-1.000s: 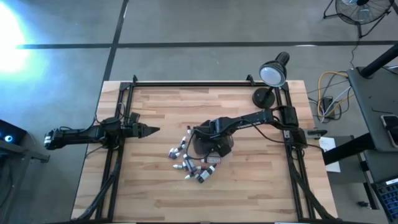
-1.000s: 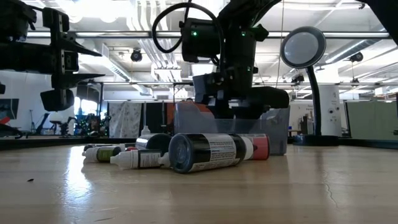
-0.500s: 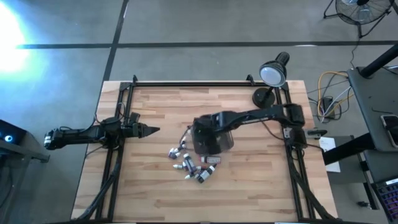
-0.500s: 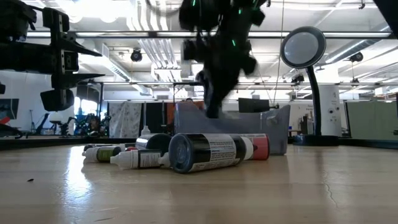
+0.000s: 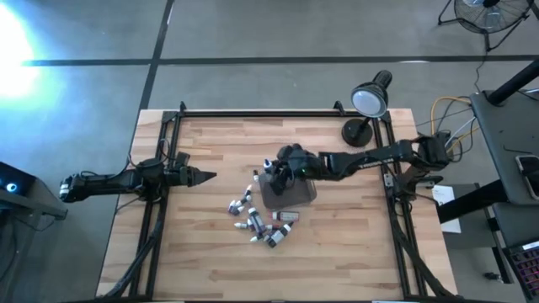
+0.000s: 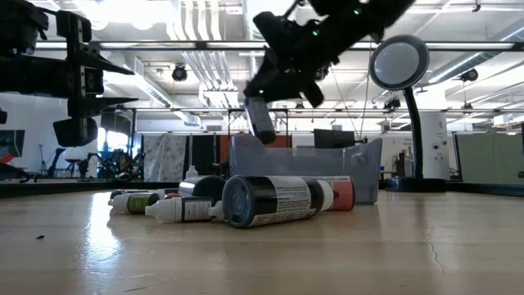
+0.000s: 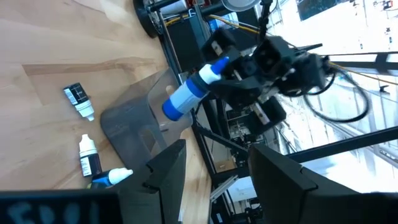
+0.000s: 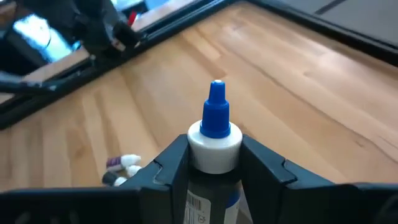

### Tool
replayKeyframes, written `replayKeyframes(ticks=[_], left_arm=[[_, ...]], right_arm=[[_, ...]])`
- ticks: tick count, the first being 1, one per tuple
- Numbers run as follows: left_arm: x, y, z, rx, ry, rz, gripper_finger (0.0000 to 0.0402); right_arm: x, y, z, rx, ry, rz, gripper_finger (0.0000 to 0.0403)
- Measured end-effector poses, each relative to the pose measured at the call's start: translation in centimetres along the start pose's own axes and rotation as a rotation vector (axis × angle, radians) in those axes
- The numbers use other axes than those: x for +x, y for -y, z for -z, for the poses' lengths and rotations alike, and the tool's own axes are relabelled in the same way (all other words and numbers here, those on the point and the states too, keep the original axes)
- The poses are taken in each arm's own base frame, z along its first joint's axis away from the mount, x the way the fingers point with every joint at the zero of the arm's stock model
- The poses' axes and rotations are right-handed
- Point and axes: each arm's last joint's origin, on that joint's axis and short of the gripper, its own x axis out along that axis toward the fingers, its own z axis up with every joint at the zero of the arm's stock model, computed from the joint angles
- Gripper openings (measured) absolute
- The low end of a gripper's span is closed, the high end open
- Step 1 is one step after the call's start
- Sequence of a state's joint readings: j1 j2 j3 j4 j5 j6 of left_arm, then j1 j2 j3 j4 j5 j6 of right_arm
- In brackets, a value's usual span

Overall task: Pick & Place food coloring
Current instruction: Put the big blue food coloring bottle into the black transparent bin, then adjust the black transparent bin

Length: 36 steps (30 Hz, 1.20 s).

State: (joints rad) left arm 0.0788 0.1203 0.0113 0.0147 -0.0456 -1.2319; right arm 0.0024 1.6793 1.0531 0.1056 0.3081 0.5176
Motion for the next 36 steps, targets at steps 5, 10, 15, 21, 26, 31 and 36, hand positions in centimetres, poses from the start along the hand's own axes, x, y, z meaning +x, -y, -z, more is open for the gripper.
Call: replayKeyframes(ticks=[5, 10, 15, 21, 26, 31, 36], left_arm=[[0.0, 0.0, 0.0, 0.004, 0.000, -0.001, 0.0151], [0.0, 0.0, 0.0, 0.007, -0.001, -0.004, 0.0151], [0.1, -0.1, 0.0, 0.004, -0.002, -0.009, 0.0151], [0.1, -0.1, 0.0, 0.000, -0.002, -0.010, 0.0151], [0.1, -0.1, 0.0, -0.010, 0.000, -0.007, 0.0151], [0.1, -0.1, 0.0, -0.027, 0.000, -0.007, 0.0151], [0.1, -0.1, 0.0, -0.028, 0.000, -0.007, 0.0151]], right_arm=[[-0.2, -0.2, 2.2, -0.010, 0.094, 0.093, 0.0109], [0.7, -0.2, 4.4, -0.027, 0.107, 0.118, 0.0109], [2.2, -0.5, 5.7, -0.053, 0.132, 0.090, 0.0109], [3.4, -1.0, 6.7, -0.101, 0.121, 0.087, 0.0110], [4.3, -0.9, 7.3, -0.111, 0.104, 0.099, 0.0135], [4.1, -1.3, 7.2, -0.103, 0.113, 0.087, 0.0173], [3.7, -1.3, 6.6, -0.147, 0.123, 0.090, 0.0197]])
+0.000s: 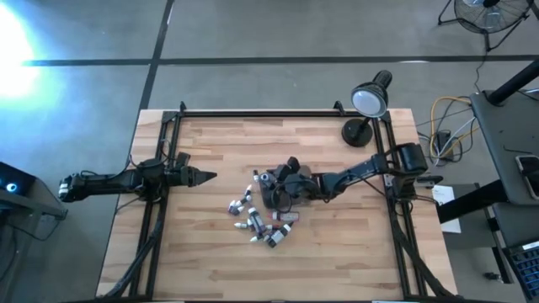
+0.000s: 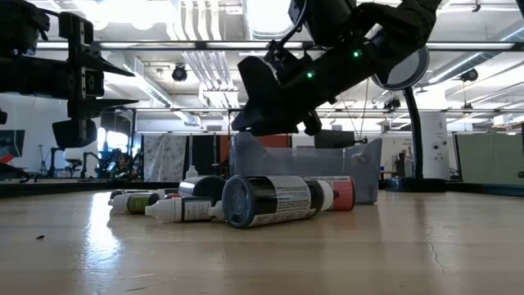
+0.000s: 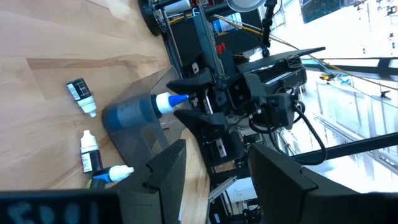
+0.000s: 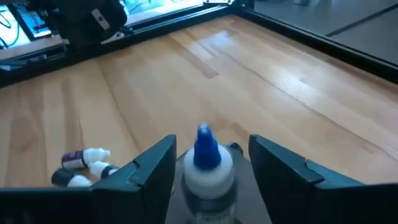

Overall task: Pick & Place food coloring
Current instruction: Adjust the black transparent bin

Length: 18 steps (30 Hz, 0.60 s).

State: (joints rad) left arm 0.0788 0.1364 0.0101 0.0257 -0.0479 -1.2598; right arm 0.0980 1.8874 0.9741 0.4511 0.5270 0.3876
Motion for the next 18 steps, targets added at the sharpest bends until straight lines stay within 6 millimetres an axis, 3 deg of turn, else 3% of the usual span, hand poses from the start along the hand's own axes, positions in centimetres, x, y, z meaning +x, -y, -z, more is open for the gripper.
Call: replayKeyframes(ticks=[11, 18], left_arm=[[0.0, 0.0, 0.0, -0.005, 0.000, 0.001, 0.0151], [0.0, 0.0, 0.0, -0.002, 0.000, 0.002, 0.0151]], right_arm=[[-1.6, 0.5, -1.1, -0.045, -0.085, -0.006, 0.0217], [-6.4, 1.2, -3.6, -0.181, -0.251, -0.094, 0.0215]])
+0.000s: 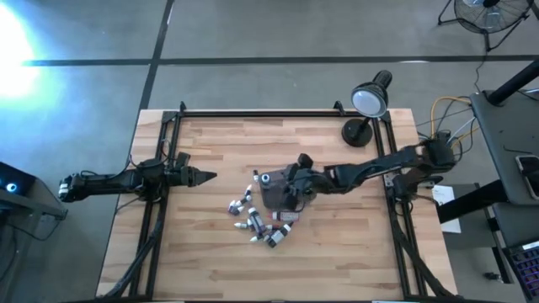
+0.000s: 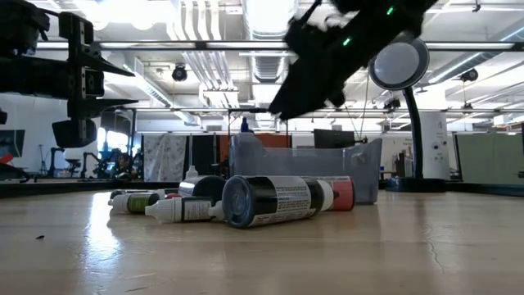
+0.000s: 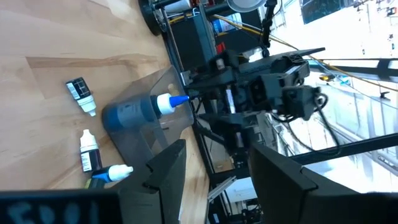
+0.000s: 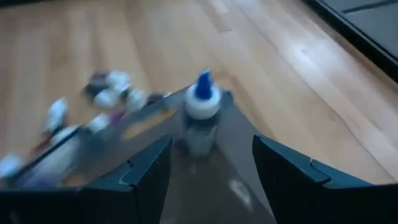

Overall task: Pick & Place food coloring
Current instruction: Adjust the black transparent bin

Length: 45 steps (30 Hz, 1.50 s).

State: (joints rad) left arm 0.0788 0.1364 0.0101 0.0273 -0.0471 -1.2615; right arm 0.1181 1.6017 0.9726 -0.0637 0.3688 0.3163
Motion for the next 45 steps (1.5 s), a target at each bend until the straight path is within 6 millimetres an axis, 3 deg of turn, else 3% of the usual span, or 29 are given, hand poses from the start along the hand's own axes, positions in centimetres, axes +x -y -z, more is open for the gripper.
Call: replayKeyframes(ticks=[5, 11, 14, 17, 28, 37, 45], left_arm=[[0.0, 0.0, 0.0, 0.042, -0.001, 0.000, 0.0151], [0.0, 0.0, 0.0, 0.082, -0.007, 0.001, 0.0151], [0.0, 0.0, 0.0, 0.086, -0.009, 0.001, 0.0151], [0.0, 0.0, 0.0, 0.085, -0.012, 0.000, 0.0151], [0.1, -0.1, 0.1, 0.087, -0.017, -0.009, 0.0151], [0.1, -0.1, 0.1, 0.089, -0.021, -0.010, 0.0151], [0.1, -0.2, 0.1, 0.089, -0.037, -0.013, 0.0151]], right_arm=[[-3.8, -0.4, 0.6, -0.050, -0.162, -0.123, 0.0214], [-4.7, -2.8, 2.9, -0.096, -0.315, -0.218, 0.0214], [-4.2, -3.6, 3.9, -0.144, -0.316, -0.136, 0.0214], [-3.5, -3.7, 3.6, -0.161, -0.291, -0.064, 0.0214], [0.9, -5.6, 2.4, -0.383, -0.344, -0.117, 0.0214], [3.4, -4.7, 2.3, -0.387, -0.373, -0.082, 0.0215], [4.2, -3.3, 1.5, -0.356, -0.343, -0.065, 0.0215]])
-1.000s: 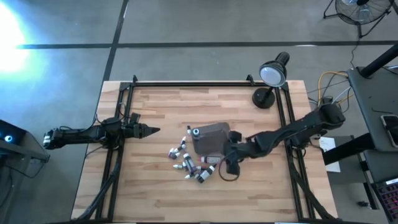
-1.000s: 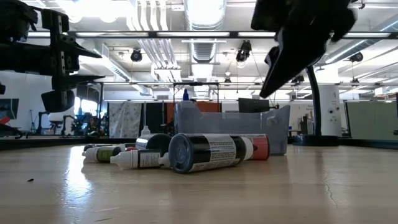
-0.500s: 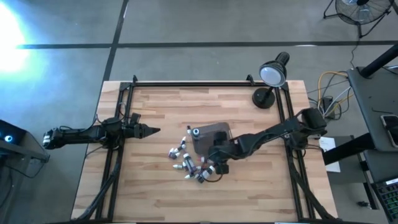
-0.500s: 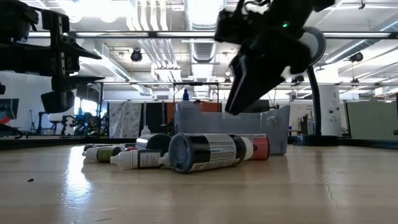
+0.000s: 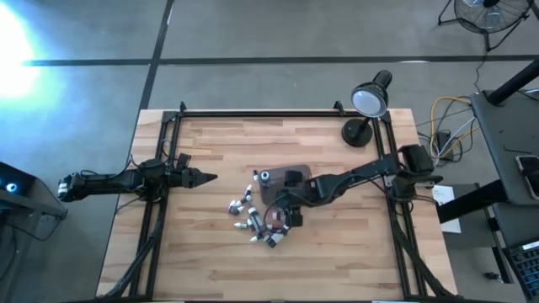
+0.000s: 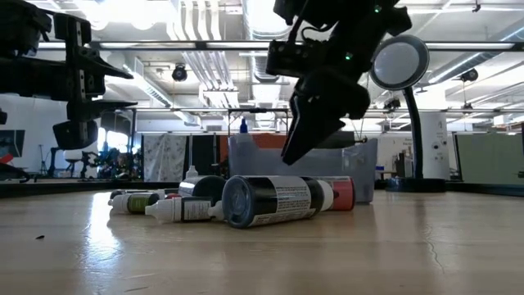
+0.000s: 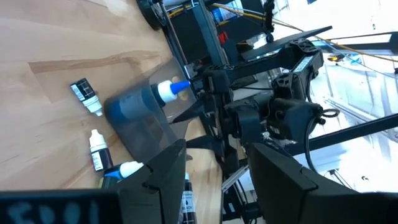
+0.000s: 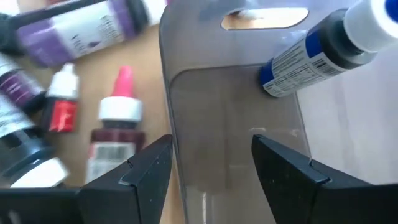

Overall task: Pick & Place food coloring
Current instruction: Adjust the black transparent bin, then put the big pink food coloring bottle into the black transparent bin

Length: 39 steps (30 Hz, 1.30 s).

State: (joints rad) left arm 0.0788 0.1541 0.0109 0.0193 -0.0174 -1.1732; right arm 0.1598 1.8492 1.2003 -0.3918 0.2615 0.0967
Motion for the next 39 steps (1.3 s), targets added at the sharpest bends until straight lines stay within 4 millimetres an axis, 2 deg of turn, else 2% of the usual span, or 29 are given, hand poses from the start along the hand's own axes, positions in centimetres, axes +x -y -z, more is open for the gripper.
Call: replayKeyframes(ticks=[7, 12, 20, 25, 30, 35, 39], left_arm=[[0.0, 0.0, 0.0, 0.000, -0.001, 0.000, 0.0151], [0.0, 0.0, 0.0, 0.000, -0.001, 0.000, 0.0151], [0.0, 0.0, 0.0, 0.000, -0.001, 0.001, 0.0151], [0.0, 0.0, 0.0, 0.000, -0.001, 0.001, 0.0151], [0.0, 0.0, 0.0, 0.000, -0.005, -0.003, 0.0151], [0.1, -0.1, 0.1, -0.001, -0.017, -0.008, 0.0151], [0.1, -0.1, 0.2, -0.001, -0.039, -0.007, 0.0151]], right_arm=[[0.7, 2.7, 0.0, 0.098, -0.010, 0.068, 0.0215], [1.1, 4.4, -0.1, 0.108, -0.011, 0.092, 0.0215], [-0.3, 5.1, -1.4, 0.046, 0.033, 0.096, 0.0215], [-1.8, 4.3, -2.0, 0.007, 0.040, 0.054, 0.0215], [-2.8, 1.6, -1.6, -0.085, -0.012, -0.134, 0.0214], [-2.6, -1.2, -1.2, -0.066, -0.024, -0.185, 0.0214], [-1.8, -2.5, -0.9, 0.010, -0.038, -0.177, 0.0214]])
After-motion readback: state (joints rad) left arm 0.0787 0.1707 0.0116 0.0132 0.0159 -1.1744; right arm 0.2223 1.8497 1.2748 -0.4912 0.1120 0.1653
